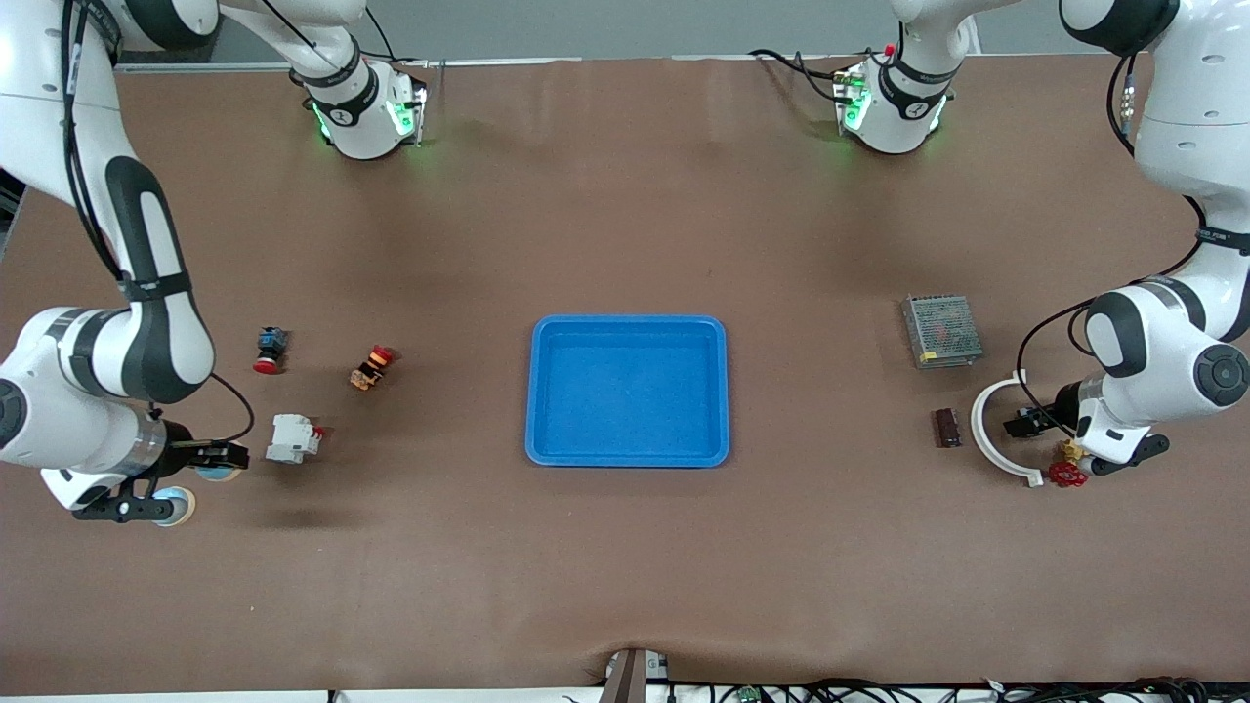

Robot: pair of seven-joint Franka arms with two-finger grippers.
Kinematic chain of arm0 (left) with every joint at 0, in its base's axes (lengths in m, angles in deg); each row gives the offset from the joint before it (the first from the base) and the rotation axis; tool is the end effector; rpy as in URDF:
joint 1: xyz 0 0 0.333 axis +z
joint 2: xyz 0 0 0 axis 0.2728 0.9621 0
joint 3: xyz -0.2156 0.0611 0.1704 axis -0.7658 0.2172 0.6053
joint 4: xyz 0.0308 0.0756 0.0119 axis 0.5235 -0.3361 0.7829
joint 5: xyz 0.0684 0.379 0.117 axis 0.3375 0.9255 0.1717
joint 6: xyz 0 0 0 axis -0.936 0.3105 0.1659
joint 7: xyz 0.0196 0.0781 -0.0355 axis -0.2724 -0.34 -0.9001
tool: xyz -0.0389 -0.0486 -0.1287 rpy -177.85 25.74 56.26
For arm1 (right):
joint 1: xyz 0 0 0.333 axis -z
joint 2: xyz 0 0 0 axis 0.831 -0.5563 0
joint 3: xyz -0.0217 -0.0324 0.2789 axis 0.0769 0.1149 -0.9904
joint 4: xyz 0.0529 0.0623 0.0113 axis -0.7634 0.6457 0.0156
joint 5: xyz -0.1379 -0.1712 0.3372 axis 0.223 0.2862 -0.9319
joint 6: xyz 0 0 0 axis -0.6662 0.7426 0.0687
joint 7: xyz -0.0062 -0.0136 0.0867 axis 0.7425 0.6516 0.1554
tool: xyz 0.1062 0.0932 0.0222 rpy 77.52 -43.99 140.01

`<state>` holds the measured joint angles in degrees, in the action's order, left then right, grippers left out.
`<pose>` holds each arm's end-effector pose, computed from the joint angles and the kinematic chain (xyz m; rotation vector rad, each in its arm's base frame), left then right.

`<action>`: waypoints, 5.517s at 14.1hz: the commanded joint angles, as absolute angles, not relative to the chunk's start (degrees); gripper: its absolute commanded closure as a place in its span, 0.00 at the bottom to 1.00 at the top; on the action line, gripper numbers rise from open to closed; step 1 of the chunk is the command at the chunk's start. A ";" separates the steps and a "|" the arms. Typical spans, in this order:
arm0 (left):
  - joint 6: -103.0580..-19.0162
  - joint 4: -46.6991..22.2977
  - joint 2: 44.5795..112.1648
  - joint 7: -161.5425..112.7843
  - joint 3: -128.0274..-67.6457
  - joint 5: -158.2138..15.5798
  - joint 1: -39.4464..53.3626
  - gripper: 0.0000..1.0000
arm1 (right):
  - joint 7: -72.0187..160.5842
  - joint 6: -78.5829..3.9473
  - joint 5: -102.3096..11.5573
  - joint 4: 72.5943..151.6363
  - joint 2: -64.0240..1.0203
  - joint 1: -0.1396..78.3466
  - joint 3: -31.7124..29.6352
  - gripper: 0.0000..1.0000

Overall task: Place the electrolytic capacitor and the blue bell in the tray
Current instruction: 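Grasp the blue bell with the right gripper while the left gripper grasps the capacitor, then carry the bell and the capacitor with both grippers over the blue tray, then lower the bell and the capacitor into the tray and open both grippers, then move the right gripper to the second bell while the left gripper reaches the capacitor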

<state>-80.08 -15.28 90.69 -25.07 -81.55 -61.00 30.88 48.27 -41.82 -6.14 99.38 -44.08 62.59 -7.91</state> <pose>0.6121 0.1429 0.1031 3.0833 0.5332 -0.1245 0.6893 -0.0649 0.2257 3.1221 -0.0817 -0.0636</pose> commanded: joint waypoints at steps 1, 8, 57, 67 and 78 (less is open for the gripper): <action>-80.98 -15.50 90.54 -26.19 -81.80 -59.69 30.86 0.32 | 55.01 -39.04 -7.20 100.63 -41.18 60.60 -8.24 1.00; -80.98 -15.23 90.46 -26.19 -81.80 -59.69 30.60 0.82 | 78.45 -37.36 -11.25 103.44 -36.95 50.16 -8.51 1.00; -67.53 -2.75 93.00 -106.61 -82.59 -60.57 -22.31 0.83 | 125.61 -63.91 -13.45 112.59 -47.50 17.26 -8.07 0.00; -69.29 -6.00 93.00 -106.61 -82.59 -60.39 -23.28 0.83 | 116.57 -47.48 -13.01 106.52 -41.36 24.37 -7.72 0.00; -68.95 -6.36 93.18 -106.61 -82.50 -59.86 -23.37 0.00 | 83.73 -36.31 -5.37 106.79 -33.17 41.59 -6.66 0.00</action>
<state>-68.67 -5.77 93.73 -105.78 -82.91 -60.98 -22.72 90.89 -36.69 -6.15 105.54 -34.80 36.89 -5.78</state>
